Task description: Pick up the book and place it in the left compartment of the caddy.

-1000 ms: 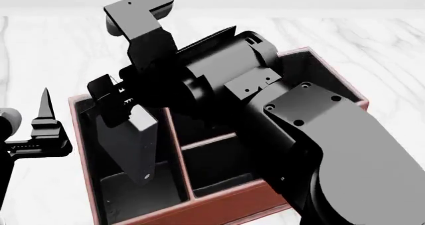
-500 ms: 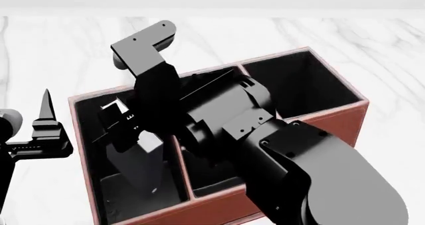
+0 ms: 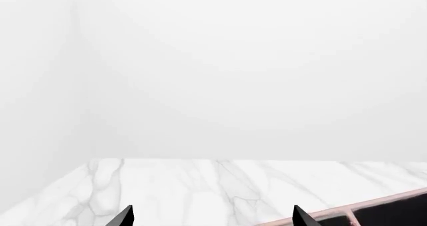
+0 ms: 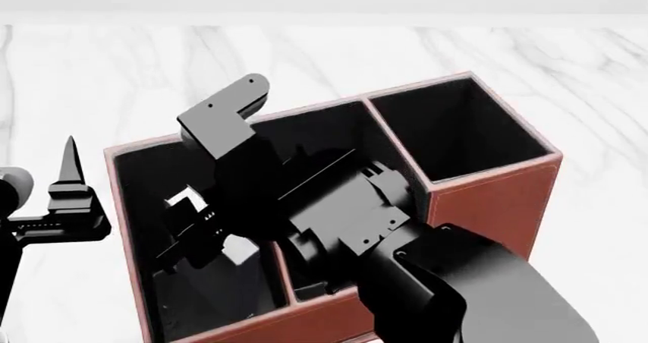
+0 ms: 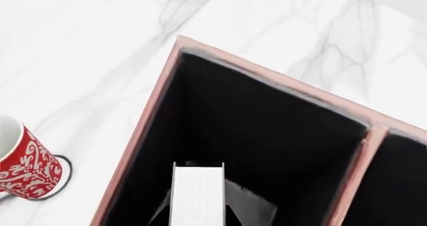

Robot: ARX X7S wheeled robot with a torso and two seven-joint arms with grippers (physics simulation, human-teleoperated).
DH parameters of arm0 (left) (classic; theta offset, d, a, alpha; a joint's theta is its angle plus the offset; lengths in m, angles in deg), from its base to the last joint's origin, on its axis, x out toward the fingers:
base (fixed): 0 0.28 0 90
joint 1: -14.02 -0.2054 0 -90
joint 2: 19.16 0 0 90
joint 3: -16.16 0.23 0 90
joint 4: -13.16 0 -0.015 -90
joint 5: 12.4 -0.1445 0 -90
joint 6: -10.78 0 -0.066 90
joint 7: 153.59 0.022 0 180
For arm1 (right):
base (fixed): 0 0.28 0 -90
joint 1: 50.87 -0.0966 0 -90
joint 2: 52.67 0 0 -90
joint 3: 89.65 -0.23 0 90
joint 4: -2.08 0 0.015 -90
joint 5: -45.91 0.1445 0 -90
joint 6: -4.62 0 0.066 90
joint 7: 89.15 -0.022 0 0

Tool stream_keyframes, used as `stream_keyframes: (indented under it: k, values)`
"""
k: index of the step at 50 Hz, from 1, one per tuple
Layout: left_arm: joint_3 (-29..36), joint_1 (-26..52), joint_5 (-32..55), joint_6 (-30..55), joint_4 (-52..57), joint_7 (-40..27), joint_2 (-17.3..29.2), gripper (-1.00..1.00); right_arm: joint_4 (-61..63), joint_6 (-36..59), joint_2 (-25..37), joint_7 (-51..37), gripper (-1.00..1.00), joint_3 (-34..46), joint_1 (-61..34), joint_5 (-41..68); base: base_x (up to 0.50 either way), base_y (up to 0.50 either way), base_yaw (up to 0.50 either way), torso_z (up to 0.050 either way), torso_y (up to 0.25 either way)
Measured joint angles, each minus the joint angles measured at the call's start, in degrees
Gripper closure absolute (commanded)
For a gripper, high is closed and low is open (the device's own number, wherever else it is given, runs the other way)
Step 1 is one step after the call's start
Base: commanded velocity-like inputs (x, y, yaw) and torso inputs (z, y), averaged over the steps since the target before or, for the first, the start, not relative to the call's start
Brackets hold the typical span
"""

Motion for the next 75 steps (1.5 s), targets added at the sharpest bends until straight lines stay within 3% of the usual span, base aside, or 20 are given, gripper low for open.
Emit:
stream_keyframes:
  k: [3,4,29,41,48,60,75]
  values:
    - [0.01,0.02,0.06,-0.01,0.00,-0.04,0.04,-1.00,-0.19,-0.28,0.01,0.07,1.00,-0.03,0.36,-0.36,0.00,0.00,0.00,0.000,0.003]
    - [0.02,0.03,0.08,-0.01,0.00,-0.05,0.06,-1.00,-0.24,-0.33,0.01,0.10,-1.00,-0.06,0.46,-0.46,0.00,0.00,0.00,0.000,0.000]
    - [0.02,0.07,0.54,-0.22,-0.12,-0.33,0.43,-1.00,-1.03,-0.97,-0.05,0.36,-1.00,-2.35,0.07,-1.37,0.00,0.00,0.00,0.000,0.000]
    - [-0.03,0.11,0.78,-0.30,-0.12,-0.49,0.59,-1.00,-5.63,-4.39,0.37,-5.12,-1.00,-3.50,-3.45,8.06,0.00,0.00,0.00,0.000,0.000]
    - [-0.21,0.18,1.09,-0.21,0.05,-0.61,0.69,-1.00,0.66,-11.80,5.99,-12.56,-1.00,-4.53,-4.09,9.25,0.00,0.00,0.00,0.000,0.000]
    - [-0.62,0.52,1.67,0.33,0.71,-0.96,0.98,-1.00,24.58,-24.90,21.52,-31.89,-1.00,-3.58,-0.53,2.66,0.00,0.00,0.00,0.000,0.000]
    - [-0.40,1.00,2.04,1.10,1.73,-1.51,1.16,-1.00,47.48,-32.58,35.14,-49.86,-1.00,-1.46,3.89,-6.81,0.00,0.00,0.00,0.000,0.000]
